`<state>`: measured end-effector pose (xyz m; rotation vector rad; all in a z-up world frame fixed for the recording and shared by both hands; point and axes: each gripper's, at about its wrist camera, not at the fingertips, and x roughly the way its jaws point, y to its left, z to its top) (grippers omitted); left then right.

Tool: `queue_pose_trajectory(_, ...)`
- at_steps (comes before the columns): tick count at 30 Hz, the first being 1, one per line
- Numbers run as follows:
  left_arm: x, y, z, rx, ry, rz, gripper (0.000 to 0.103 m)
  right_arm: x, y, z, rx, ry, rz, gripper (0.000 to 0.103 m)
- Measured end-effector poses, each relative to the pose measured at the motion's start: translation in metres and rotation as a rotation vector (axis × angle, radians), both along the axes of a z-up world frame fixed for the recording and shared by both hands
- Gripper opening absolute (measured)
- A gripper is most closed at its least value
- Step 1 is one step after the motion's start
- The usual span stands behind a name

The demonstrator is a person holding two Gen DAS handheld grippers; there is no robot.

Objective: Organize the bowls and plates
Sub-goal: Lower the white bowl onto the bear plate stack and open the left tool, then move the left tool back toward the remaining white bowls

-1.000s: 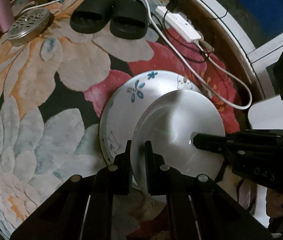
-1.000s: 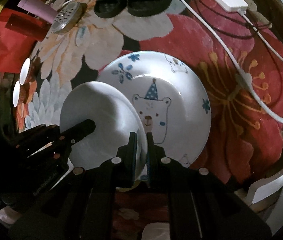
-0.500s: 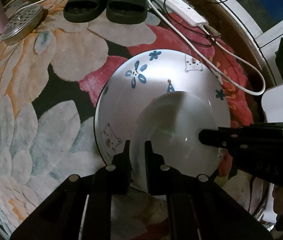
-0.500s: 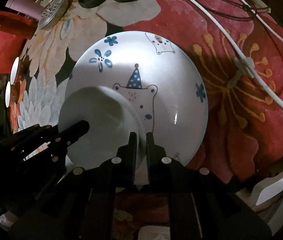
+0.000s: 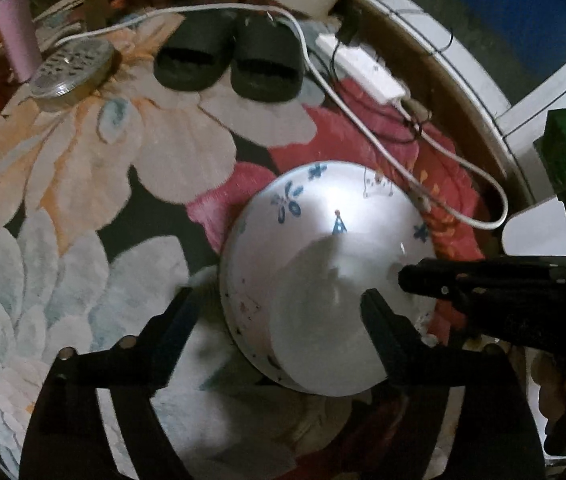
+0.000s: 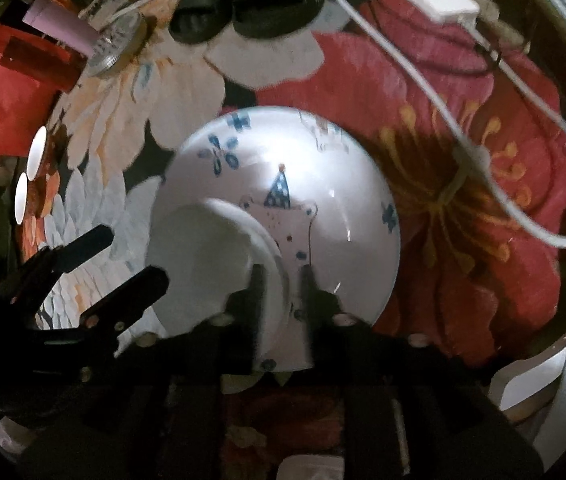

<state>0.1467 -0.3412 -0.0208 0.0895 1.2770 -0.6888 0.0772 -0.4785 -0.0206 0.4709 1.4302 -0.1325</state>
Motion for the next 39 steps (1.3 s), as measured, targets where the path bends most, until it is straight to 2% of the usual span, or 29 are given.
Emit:
queue_pose_trajectory(1,0.001,0.004,0.005,-0.013,-0.014,0.011,0.097,0.001,0.000,0.006,-0.012,-0.023,0.000,0.062)
queue_pose_trajectory(2,0.003,0.009,0.009,-0.026,-0.031,0.021,0.102,0.002,0.001,0.012,-0.023,-0.051,-0.004,0.084)
queue_pose_trajectory(3,0.005,0.014,0.015,-0.031,-0.054,0.036,0.102,0.003,0.002,0.018,-0.041,-0.074,-0.010,0.098)
queue_pose_trajectory(4,0.007,0.020,0.019,-0.030,-0.076,0.051,0.102,0.005,0.003,0.023,-0.054,-0.097,-0.011,0.101)
queue_pose_trajectory(8,0.016,0.042,0.029,-0.013,-0.126,0.111,0.102,0.012,0.013,0.035,-0.106,-0.141,0.009,0.102)
queue_pose_trajectory(15,0.028,0.086,0.030,0.012,-0.127,0.200,0.102,0.019,0.032,0.033,-0.109,-0.142,0.039,0.103)
queue_pose_trajectory(39,0.030,0.157,0.027,0.029,-0.115,0.301,0.102,0.032,0.092,0.030,-0.117,-0.133,0.135,0.103)
